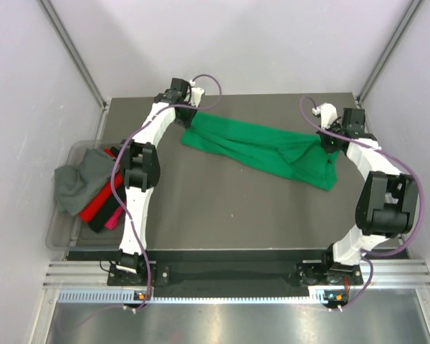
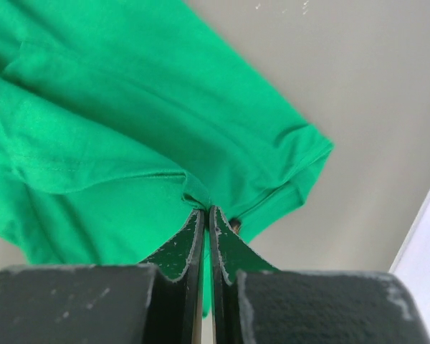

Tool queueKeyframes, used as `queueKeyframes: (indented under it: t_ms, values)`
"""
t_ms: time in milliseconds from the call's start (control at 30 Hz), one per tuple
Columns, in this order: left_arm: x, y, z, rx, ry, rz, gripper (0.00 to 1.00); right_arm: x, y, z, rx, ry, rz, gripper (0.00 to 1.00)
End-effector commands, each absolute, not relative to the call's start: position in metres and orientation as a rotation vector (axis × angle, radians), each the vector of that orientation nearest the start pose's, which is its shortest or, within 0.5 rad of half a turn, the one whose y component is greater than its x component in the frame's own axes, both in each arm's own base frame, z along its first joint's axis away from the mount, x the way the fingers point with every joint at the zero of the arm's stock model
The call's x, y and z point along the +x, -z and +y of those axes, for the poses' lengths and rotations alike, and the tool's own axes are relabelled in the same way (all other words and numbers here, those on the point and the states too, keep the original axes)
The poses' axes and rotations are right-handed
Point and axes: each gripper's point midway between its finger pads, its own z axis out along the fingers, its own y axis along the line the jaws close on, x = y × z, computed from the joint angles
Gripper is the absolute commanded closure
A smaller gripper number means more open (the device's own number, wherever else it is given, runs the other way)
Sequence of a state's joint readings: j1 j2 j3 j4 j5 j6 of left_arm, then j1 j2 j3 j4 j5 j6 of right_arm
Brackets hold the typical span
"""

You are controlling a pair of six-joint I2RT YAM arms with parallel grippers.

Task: Fold and stack the t-shirts
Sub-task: Fold the tshirt

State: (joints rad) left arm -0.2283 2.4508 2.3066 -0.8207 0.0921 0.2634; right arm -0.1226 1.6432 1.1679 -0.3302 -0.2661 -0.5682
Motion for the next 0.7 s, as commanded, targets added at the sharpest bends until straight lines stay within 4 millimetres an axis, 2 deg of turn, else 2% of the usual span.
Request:
queueKeyframes:
  t_ms: [0, 233, 267, 300, 333, 367, 400, 467, 500, 533, 600, 633, 667]
  values:
    - [0.595, -0.101, -0.141, 0.606, 0.075, 2.331, 1.00, 0.461, -0.147, -0.037, -0.575, 0.068, 2.151, 1.00]
    - [0.605, -0.095, -0.143, 0.582, 0.061, 2.309, 0.99, 0.482, -0.145, -0.041, -0.557, 0.074, 2.144, 1.00]
    - [0.607, -0.095, -0.143, 0.577, 0.053, 2.303, 0.74, 0.484, -0.145, -0.041, -0.553, 0.069, 2.141, 0.97]
    - [0.609, -0.096, -0.143, 0.557, 0.045, 2.297, 0.64, 0.487, -0.142, -0.042, -0.542, 0.065, 2.145, 0.91]
    - [0.613, -0.102, -0.144, 0.543, 0.031, 2.277, 0.57, 0.490, -0.146, -0.043, -0.526, 0.068, 2.141, 0.81]
    - [0.616, -0.108, -0.134, 0.499, -0.052, 2.271, 0.51, 0.490, -0.147, -0.044, -0.484, 0.062, 2.155, 0.78]
    - [0.617, -0.115, -0.130, 0.447, -0.079, 2.264, 0.49, 0.487, -0.159, -0.047, -0.450, 0.079, 2.142, 0.75]
    - [0.613, -0.140, -0.120, 0.388, -0.128, 2.228, 0.47, 0.475, -0.166, -0.047, -0.414, 0.064, 2.123, 0.65]
    - [0.610, -0.149, -0.118, 0.379, -0.133, 2.216, 0.45, 0.467, -0.187, -0.041, -0.428, 0.059, 2.067, 0.63]
    - [0.604, -0.164, -0.115, 0.359, -0.136, 2.175, 0.44, 0.459, -0.180, -0.037, -0.454, 0.045, 2.065, 0.58]
    - [0.596, -0.173, -0.114, 0.371, -0.127, 2.126, 0.39, 0.450, -0.185, -0.024, -0.503, -0.018, 2.043, 0.57]
    - [0.589, -0.196, -0.117, 0.384, -0.095, 2.064, 0.36, 0.443, -0.179, -0.018, -0.548, -0.054, 2.068, 0.57]
    - [0.580, -0.174, -0.120, 0.414, -0.075, 2.078, 0.36, 0.440, -0.172, -0.013, -0.575, -0.088, 2.088, 0.57]
